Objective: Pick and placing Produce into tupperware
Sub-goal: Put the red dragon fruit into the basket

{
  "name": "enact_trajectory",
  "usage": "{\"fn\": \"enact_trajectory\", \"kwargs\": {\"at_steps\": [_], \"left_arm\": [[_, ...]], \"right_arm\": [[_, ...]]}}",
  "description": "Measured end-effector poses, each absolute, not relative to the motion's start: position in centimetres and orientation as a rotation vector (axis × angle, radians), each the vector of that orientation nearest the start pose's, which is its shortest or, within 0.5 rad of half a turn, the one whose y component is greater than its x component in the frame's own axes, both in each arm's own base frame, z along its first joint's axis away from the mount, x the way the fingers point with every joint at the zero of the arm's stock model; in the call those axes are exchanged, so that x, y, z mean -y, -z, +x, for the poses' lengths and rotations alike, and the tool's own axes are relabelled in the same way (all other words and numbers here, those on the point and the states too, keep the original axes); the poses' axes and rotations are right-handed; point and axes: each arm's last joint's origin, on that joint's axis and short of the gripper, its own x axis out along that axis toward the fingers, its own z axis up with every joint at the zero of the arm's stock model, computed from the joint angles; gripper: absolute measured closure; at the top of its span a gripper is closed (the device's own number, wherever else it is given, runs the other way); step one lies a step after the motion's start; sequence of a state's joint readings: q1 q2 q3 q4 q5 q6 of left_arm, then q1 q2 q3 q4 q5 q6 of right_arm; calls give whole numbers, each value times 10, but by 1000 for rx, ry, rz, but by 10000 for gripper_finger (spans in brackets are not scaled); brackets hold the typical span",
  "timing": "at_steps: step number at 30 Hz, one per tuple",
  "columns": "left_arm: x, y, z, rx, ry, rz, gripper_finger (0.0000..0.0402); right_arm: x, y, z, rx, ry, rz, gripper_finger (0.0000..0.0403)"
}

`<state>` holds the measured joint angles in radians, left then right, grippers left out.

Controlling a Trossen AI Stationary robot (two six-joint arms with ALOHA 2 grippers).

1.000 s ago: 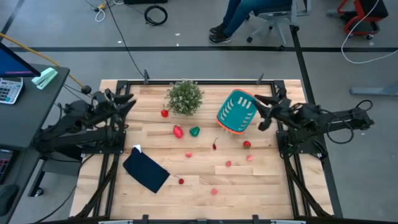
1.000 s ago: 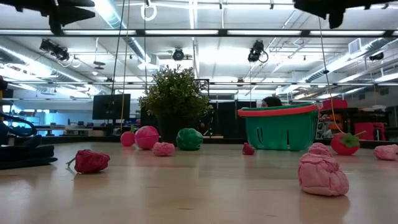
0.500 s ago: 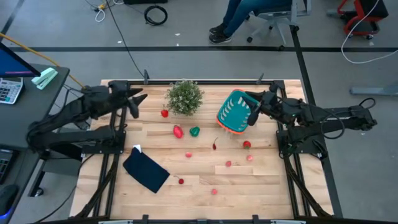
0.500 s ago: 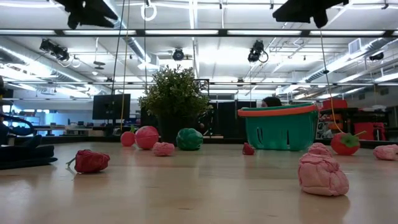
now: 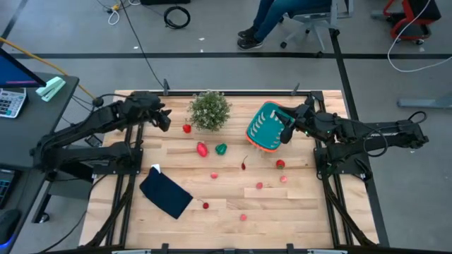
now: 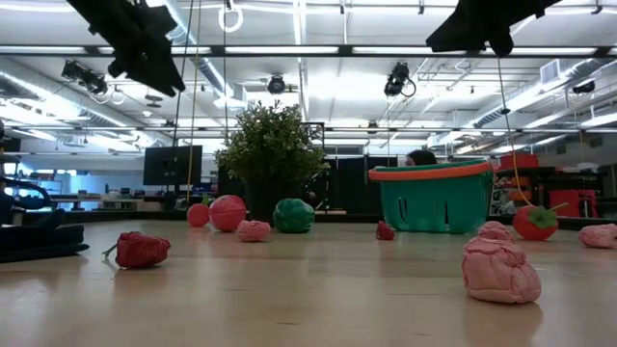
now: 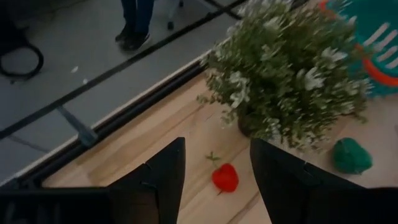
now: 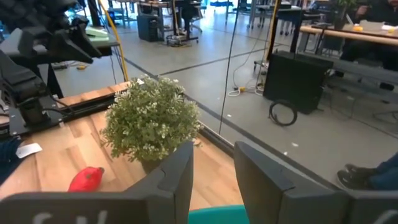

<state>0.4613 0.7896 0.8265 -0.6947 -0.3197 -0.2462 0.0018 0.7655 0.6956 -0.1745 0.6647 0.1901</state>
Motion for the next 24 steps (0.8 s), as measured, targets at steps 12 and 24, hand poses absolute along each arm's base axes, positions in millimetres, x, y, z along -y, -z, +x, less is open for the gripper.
{"fn": "enact_trajectory", "kwargs": {"at_steps": [12, 24], "left_arm": [[-88, -271, 152, -830, -872, -341, 220], [-103, -239, 184, -977, -848, -369, 217]], "right_arm": [[18, -298, 169, -233, 692, 132, 279], [17, -293, 171, -262, 701, 157, 279]]}}
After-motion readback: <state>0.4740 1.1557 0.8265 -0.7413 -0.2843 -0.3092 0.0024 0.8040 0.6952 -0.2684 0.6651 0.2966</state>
